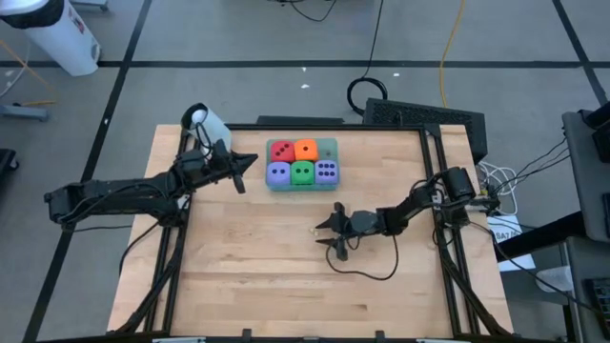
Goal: Pick & Place Dice
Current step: Put the small green dice into the light blue bin
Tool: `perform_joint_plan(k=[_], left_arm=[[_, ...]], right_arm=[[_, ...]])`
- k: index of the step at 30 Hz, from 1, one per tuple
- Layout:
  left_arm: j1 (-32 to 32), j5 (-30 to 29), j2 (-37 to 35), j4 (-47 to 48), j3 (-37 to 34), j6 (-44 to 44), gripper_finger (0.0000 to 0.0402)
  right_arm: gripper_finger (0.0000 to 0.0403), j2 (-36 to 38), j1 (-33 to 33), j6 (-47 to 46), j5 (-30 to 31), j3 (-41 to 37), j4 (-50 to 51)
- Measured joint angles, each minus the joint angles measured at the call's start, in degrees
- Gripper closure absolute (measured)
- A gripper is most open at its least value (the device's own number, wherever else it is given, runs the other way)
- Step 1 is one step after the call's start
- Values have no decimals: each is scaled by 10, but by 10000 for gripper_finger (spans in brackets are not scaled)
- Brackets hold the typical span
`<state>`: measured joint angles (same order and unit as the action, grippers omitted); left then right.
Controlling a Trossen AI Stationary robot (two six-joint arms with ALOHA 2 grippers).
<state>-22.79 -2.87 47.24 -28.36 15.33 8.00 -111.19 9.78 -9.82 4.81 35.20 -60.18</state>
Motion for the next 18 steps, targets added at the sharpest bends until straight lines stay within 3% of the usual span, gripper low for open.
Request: perform_joint_plan(k=[18], left_arm=[[-1,-2,0,2,0,-15,378]], right_arm=[[205,-40,-11,-47,17,40,49]])
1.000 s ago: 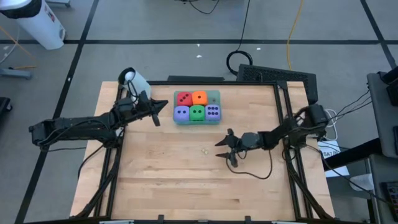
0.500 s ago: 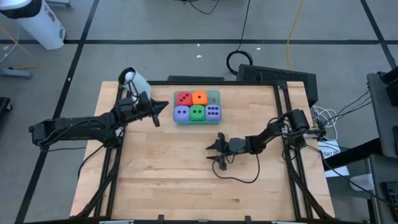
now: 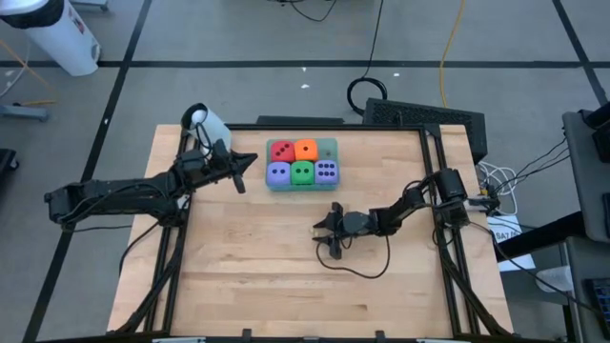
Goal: Pick & Place Dice
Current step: Put the small green dice into the light blue bin
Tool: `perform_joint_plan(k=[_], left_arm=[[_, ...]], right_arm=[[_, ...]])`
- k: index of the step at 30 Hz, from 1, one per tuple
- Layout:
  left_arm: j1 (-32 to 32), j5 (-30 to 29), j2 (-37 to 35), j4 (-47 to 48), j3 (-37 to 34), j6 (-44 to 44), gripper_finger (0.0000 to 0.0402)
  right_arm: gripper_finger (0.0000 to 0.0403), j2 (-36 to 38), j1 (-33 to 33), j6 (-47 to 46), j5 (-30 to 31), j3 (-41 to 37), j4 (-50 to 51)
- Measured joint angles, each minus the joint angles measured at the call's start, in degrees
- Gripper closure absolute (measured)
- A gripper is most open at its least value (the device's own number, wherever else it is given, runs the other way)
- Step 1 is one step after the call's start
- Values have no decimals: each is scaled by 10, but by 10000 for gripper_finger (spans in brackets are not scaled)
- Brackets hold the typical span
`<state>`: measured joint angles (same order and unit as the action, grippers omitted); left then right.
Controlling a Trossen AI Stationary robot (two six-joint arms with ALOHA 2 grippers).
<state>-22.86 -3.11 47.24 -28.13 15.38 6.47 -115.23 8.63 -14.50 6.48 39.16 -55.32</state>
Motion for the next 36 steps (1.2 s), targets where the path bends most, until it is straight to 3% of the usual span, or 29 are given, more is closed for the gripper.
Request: perform_joint_plan(k=[16,21,26,34,36], left_arm=[[0,1,0,1,0,-1,378],[0,1,0,1,0,3,378],[0,2,0,1,0,3,378],[0,2,0,13,0,3,378],[0,2,0,12,0,1,378]], right_arm=[[357,0,-1,6,15,-1,19],[359,5,-1,22,11,-1,22],[329,37,0,43,4,-3,43],[356,165,-17,169,14,-2,151],[358,212,-34,202,42,-2,175]])
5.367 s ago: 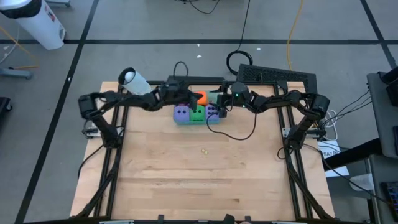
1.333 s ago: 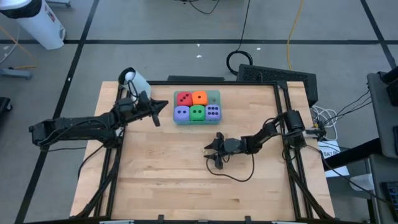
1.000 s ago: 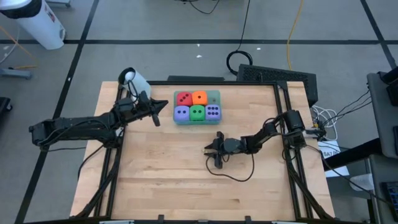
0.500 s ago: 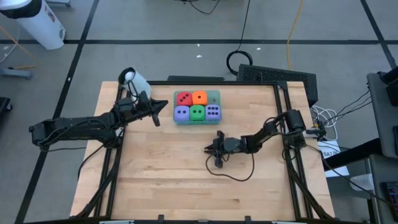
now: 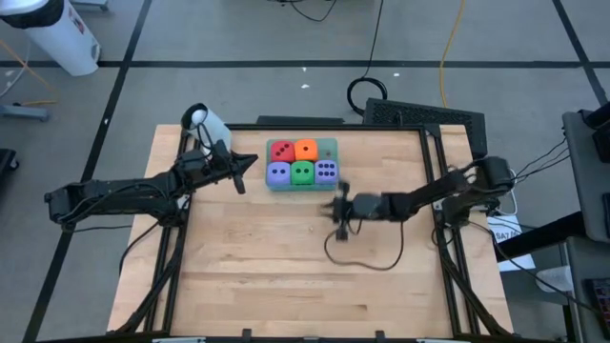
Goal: Pick & Place Dice
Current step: Put the small green dice into the light blue bin, then put the small yellow dice into the light blue bin
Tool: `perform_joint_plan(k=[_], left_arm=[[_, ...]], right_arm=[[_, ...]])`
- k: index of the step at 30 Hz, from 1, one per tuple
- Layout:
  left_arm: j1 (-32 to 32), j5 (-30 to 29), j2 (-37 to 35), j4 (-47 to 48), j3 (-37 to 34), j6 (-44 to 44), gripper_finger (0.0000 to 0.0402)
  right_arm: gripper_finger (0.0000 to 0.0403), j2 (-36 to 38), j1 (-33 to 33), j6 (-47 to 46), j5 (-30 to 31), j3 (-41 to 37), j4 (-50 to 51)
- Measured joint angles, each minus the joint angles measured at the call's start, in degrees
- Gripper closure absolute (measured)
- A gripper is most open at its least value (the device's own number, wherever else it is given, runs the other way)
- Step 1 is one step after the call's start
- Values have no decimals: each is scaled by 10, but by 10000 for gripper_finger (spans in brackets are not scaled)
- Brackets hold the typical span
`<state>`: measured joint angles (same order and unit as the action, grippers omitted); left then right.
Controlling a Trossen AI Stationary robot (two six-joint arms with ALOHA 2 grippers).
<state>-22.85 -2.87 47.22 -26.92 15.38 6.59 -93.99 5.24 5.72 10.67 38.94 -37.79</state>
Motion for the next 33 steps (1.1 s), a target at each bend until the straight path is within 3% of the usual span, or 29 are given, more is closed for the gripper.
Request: perform_joint_plan(k=[3,10,17,20,25,33], left_arm=[[0,0,0,0,0,2,378],[0,0,0,-1,0,2,378],[0,-1,0,-2,0,0,378],[0,-1,0,-2,0,0,378],[0,-2,0,-2,0,-3,378],[0,-2,0,1,0,-3,378]], right_arm=[[349,64,-44,54,29,0,21],[330,142,-216,109,12,0,8],[346,71,-379,21,-217,0,-25],[342,22,-399,-8,-290,0,-80],[313,-50,-398,-14,-300,9,-107],[181,-72,-380,56,-255,36,-105]])
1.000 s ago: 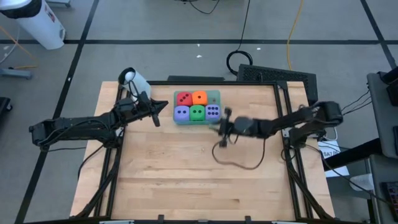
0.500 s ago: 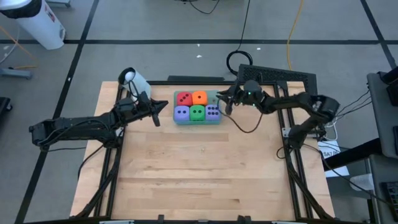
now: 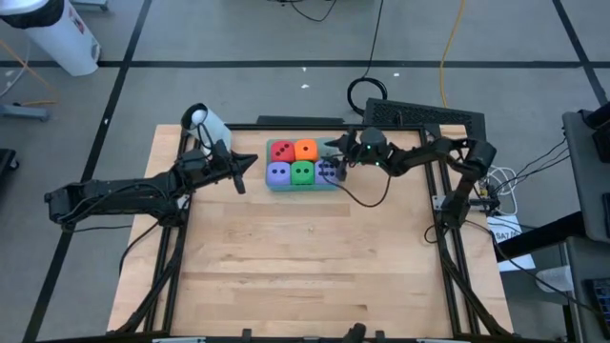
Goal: Pick & Place Dice
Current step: Put the small yellow dice into the light blue bin
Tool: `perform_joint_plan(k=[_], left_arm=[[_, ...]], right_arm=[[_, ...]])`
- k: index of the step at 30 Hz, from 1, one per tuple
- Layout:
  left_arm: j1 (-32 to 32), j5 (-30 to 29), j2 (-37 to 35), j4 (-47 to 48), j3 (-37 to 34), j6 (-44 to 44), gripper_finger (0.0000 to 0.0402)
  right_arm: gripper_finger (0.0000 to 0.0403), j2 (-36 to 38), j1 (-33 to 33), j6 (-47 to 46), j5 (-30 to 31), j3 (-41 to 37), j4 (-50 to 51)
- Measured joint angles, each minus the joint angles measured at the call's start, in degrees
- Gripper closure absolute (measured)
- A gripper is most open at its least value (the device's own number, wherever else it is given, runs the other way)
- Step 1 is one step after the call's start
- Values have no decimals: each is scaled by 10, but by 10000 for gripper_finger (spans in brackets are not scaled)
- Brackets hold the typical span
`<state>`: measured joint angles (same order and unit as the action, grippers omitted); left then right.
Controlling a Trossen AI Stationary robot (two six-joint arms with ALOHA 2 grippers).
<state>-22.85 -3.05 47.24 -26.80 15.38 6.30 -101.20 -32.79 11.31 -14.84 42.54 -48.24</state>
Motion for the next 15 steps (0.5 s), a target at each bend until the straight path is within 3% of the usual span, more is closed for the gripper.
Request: perform_joint_plan(k=[4,8,12,15], left_arm=[[0,0,0,1,0,0,378],[0,0,0,8,0,-1,378],[0,0,0,17,0,-1,378],[0,0,0,18,0,-1,378]], right_arm=[[133,14,-1,-1,28,1,-5],[124,39,0,-34,42,0,8],[147,89,9,-74,-36,-6,5],[189,138,41,-104,-49,-14,10]])
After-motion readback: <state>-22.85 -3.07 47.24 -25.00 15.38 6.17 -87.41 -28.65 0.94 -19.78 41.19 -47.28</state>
